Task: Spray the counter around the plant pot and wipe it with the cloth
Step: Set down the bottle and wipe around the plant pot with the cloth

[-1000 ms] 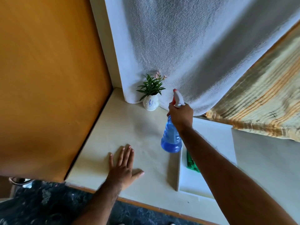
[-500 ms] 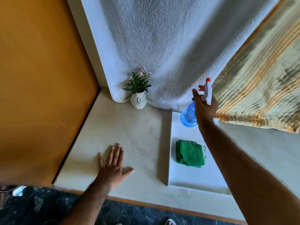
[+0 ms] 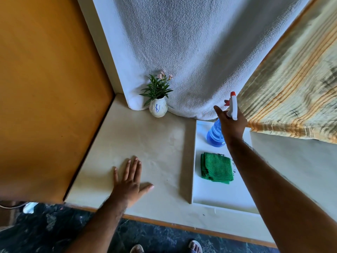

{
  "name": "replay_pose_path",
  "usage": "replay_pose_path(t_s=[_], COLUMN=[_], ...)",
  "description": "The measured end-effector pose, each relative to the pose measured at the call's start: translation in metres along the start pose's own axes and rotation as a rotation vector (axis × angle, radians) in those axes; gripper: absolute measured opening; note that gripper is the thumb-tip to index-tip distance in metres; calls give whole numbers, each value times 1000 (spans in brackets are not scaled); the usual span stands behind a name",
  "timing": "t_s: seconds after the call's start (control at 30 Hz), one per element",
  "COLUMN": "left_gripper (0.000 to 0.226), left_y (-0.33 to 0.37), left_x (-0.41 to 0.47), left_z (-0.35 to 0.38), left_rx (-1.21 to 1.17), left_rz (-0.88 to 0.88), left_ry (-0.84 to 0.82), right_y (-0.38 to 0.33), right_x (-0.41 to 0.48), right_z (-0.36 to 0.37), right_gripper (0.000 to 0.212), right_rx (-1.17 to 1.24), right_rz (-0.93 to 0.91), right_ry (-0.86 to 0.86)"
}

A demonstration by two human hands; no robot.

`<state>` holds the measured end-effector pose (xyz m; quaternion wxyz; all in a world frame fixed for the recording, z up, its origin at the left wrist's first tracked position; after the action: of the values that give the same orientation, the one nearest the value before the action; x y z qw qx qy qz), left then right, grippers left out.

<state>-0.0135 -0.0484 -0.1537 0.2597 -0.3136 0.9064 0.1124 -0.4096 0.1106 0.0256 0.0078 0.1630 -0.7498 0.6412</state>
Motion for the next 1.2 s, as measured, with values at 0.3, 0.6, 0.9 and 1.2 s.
replay_pose_path(t_s=[0.3, 0.6, 0.9, 1.2], left_gripper=[110, 107, 106, 105], left_y=[-1, 2, 1, 0], left_x=[0, 0, 1, 1], left_z=[2, 2, 3, 3], left_rx=[-20, -22, -17, -7], left_rz=[2, 0, 6, 11], left_ry=[-27, -19, -5, 21], right_y=[40, 67, 72, 58], right_x=[-77, -194, -184, -172], right_z=[-46, -33, -22, -13], right_gripper=[75, 79, 57, 62], right_rx=[-263, -872, -969, -1009], right_rz=[127, -528, -450, -267], right_ry=[-33, -656, -653, -683])
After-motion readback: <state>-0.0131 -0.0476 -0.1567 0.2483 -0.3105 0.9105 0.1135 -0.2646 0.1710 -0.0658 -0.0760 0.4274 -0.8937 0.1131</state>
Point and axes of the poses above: each hand's wrist, its own x-axis towards the middle knuckle, its own z-axis out of the palm, y = z × x, the point moved 10 cm from there along x, towards the middle knuckle, and after that the axes turned 4 degrees about x, right-handed, at the moved point
